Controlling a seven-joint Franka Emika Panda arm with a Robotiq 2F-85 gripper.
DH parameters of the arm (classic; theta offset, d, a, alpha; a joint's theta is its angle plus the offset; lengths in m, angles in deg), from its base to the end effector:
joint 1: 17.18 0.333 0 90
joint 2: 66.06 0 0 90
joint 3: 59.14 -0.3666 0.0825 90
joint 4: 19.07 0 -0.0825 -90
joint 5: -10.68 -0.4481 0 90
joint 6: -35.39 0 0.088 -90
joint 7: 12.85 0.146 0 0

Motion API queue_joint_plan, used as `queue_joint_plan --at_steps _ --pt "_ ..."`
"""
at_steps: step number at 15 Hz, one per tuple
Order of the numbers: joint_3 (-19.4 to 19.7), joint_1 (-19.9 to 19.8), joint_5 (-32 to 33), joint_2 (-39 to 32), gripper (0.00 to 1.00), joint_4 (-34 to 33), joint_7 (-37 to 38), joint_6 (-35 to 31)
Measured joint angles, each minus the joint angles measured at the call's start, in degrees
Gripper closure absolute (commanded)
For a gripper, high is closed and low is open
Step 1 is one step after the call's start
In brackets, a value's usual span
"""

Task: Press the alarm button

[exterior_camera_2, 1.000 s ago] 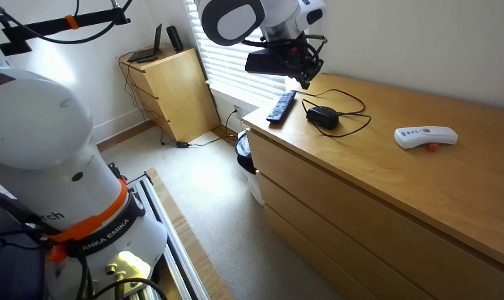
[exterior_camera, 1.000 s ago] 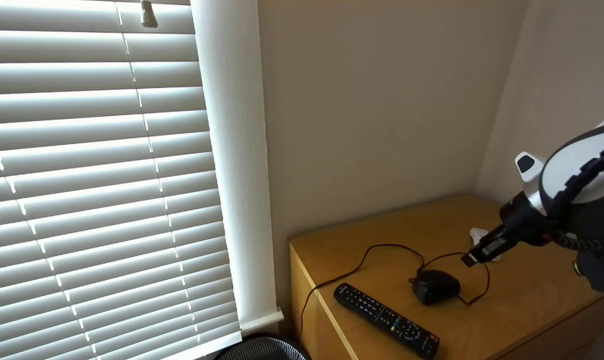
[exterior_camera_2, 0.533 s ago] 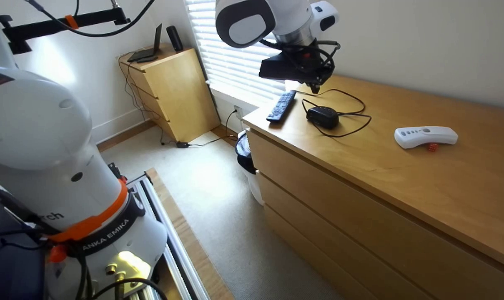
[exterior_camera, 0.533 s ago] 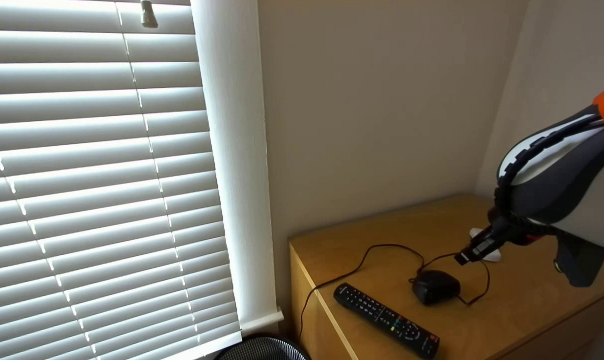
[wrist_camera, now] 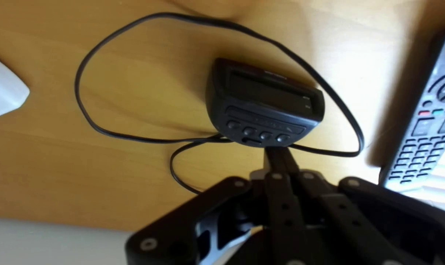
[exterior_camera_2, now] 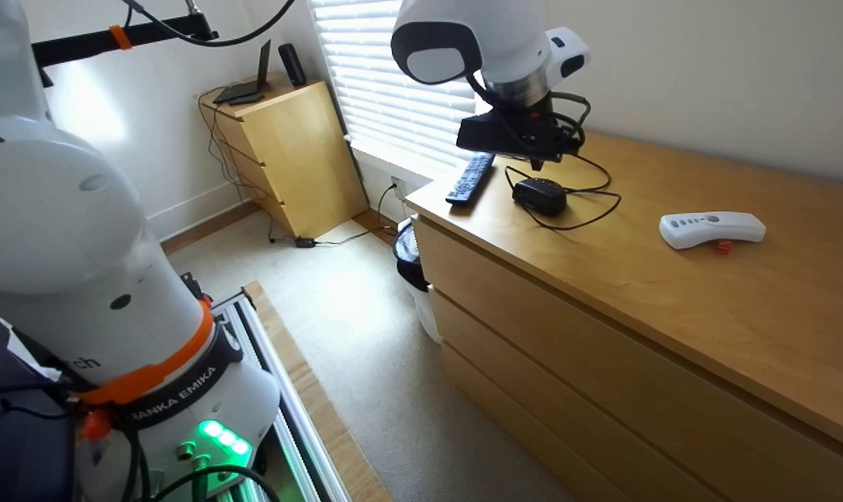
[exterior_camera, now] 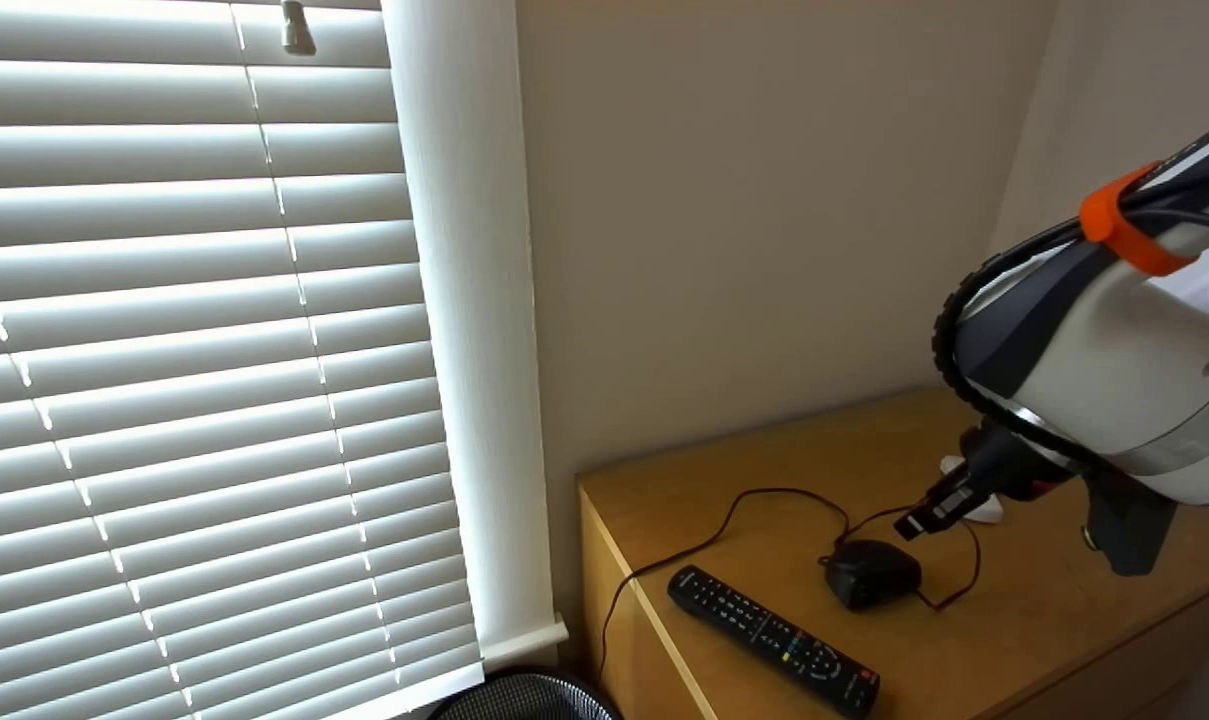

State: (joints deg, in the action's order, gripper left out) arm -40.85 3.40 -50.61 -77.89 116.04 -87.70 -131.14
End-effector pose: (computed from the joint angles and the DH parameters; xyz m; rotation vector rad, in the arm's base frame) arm 0.5818 -0.0250 0.2307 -2.9163 -0.5304 -0.7262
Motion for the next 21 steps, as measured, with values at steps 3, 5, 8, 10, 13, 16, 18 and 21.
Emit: queue_joint_plan --at_steps 3,5,8,10,13,16,18,21 --pt "-0.5 -1.8 -3.0 -3.3 1.00 -2.1 -2.4 1.7" --pt "-0.8 -2.8 -4.7 -5.3 1.00 -3.3 -3.2 2.5" --pt "-1.5 -3.8 -6.6 -7.5 1.00 -5.0 -3.6 2.7" --pt "-2.0 -4.2 -7.5 -8.3 1.00 -6.0 -3.6 2.7" --pt "-2.4 -4.5 -8.2 -9.0 1.00 -7.0 -3.6 2.7" --pt "-2.7 -4.8 -8.5 -9.3 1.00 -7.6 -3.6 2.7" --pt "-3.0 -5.0 -9.3 -9.4 1.00 -8.0 -3.6 2.7" --pt "-3.3 -5.2 -10.3 -9.5 1.00 -8.6 -3.6 2.8"
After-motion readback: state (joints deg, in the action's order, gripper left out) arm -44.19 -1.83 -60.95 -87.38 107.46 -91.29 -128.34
